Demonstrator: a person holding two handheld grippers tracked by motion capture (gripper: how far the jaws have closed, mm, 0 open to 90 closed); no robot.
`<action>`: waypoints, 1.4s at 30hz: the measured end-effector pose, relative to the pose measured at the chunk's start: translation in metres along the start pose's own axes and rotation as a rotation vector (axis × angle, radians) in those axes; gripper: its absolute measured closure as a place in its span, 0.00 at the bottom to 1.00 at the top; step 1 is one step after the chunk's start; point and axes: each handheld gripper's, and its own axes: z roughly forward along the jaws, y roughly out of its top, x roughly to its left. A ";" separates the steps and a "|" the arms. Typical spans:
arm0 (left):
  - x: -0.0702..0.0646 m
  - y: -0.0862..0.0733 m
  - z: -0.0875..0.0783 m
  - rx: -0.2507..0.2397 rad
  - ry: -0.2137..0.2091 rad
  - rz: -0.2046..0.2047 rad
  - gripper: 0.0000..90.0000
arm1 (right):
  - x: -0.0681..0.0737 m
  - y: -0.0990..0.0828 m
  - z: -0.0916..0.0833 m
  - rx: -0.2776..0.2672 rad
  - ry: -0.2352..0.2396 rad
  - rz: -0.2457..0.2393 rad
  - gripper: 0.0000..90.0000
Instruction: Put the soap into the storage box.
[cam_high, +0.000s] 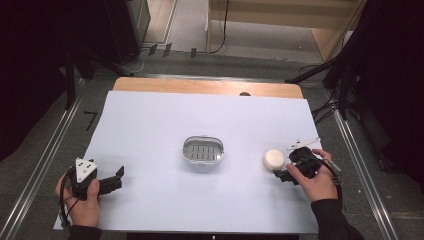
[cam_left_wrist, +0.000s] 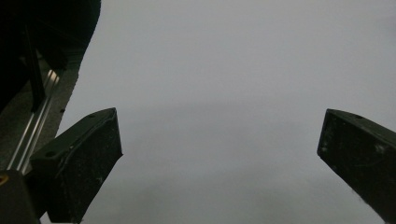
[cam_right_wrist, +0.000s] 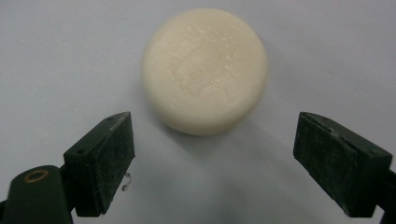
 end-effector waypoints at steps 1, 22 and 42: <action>0.000 0.000 0.000 0.000 0.000 -0.001 0.00 | 0.000 0.001 0.001 -0.003 0.003 0.000 0.15; -0.001 0.000 0.000 -0.001 -0.002 0.005 0.00 | 0.011 0.019 0.017 -0.008 0.015 0.021 0.13; -0.001 0.000 0.000 0.002 -0.008 0.009 0.00 | 0.010 0.025 0.035 -0.004 -0.018 0.088 0.27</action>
